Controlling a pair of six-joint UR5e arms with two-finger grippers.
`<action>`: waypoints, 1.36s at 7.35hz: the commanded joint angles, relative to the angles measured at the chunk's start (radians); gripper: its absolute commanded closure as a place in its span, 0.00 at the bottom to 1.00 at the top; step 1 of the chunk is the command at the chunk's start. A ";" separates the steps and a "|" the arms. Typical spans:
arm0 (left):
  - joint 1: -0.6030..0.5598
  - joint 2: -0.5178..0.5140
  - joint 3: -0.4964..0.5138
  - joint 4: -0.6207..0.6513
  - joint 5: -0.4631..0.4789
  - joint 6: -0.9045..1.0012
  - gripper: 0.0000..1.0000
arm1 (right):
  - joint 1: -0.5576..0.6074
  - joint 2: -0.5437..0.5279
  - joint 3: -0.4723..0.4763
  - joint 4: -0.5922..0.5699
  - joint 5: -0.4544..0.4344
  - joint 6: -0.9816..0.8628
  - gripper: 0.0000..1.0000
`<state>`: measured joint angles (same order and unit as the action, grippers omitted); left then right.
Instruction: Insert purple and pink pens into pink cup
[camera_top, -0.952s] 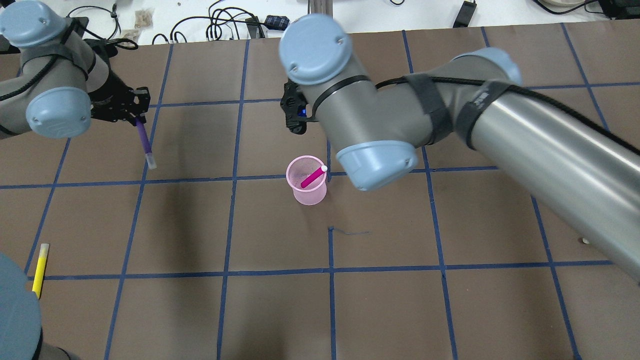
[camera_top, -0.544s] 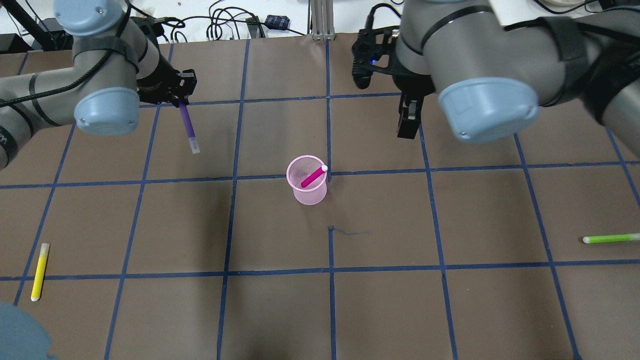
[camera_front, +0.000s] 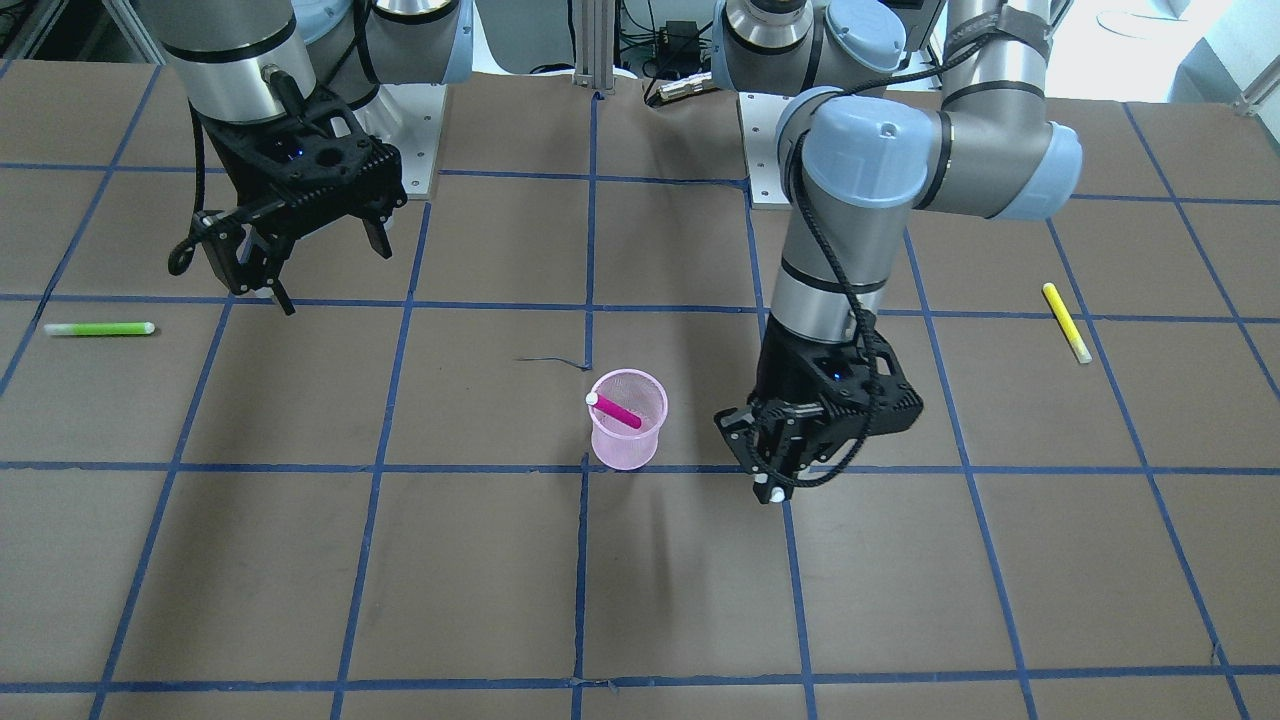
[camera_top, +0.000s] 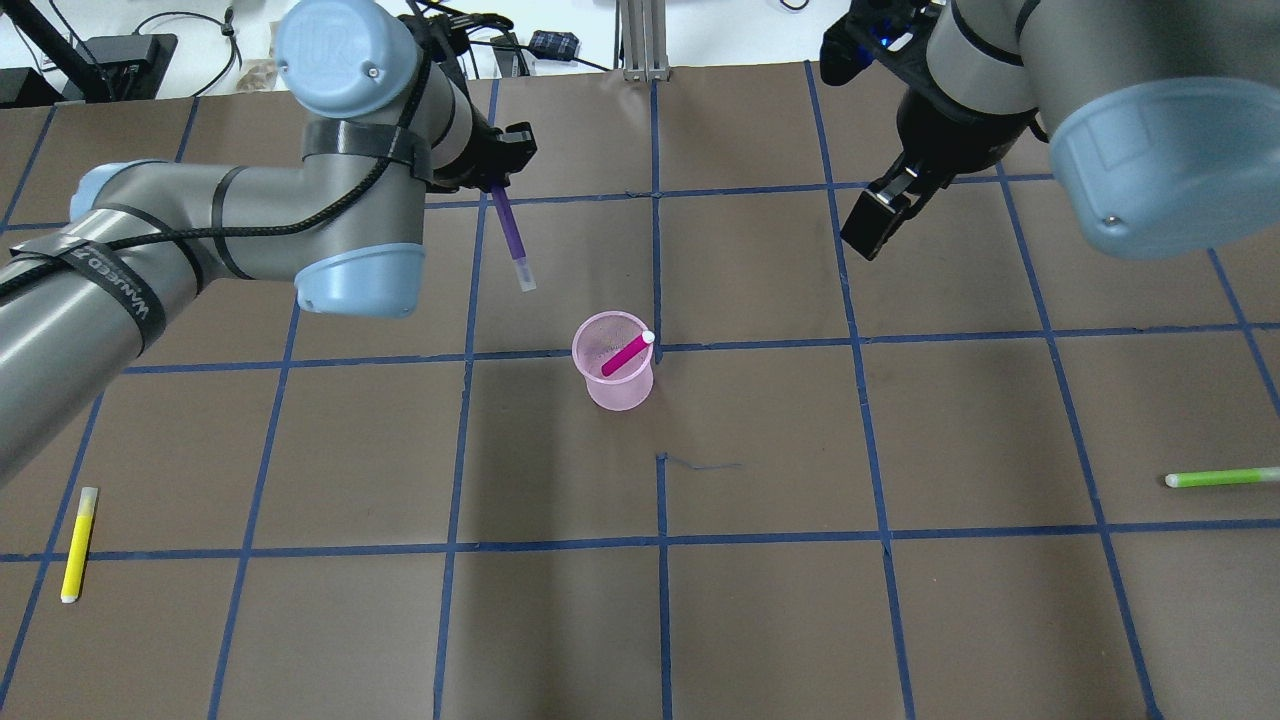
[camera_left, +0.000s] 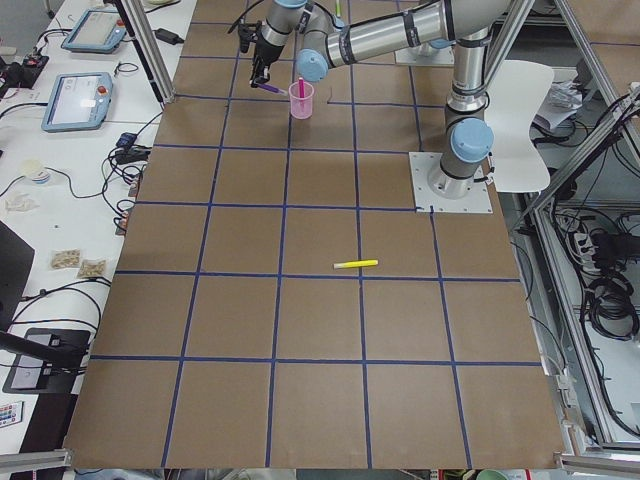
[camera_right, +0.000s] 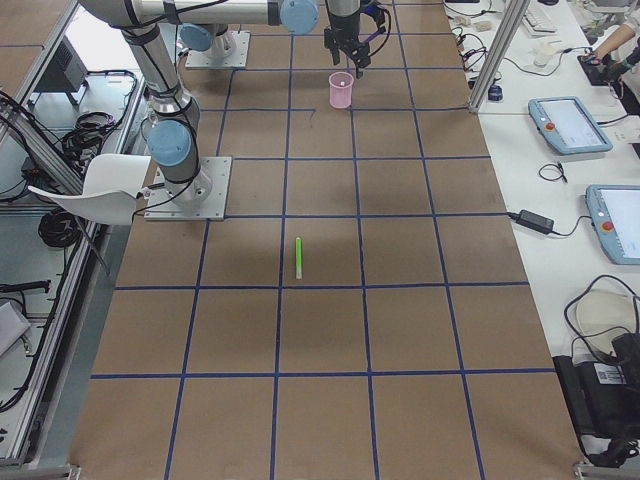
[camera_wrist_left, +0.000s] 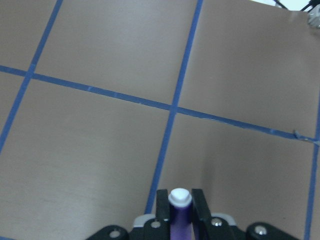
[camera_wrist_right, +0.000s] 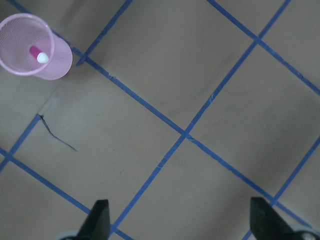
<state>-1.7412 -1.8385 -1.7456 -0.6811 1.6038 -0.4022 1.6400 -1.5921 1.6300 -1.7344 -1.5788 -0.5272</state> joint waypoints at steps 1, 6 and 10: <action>-0.084 -0.024 -0.020 0.069 0.065 -0.110 1.00 | 0.000 -0.017 -0.006 0.016 0.002 0.293 0.00; -0.156 -0.019 -0.103 0.140 0.140 -0.202 1.00 | 0.001 -0.039 0.004 0.045 -0.004 0.708 0.00; -0.198 -0.010 -0.141 0.218 0.209 -0.230 1.00 | 0.000 -0.039 0.010 0.044 -0.001 0.707 0.00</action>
<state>-1.9253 -1.8585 -1.8778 -0.4720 1.8002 -0.6293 1.6404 -1.6315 1.6384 -1.6902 -1.5805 0.1801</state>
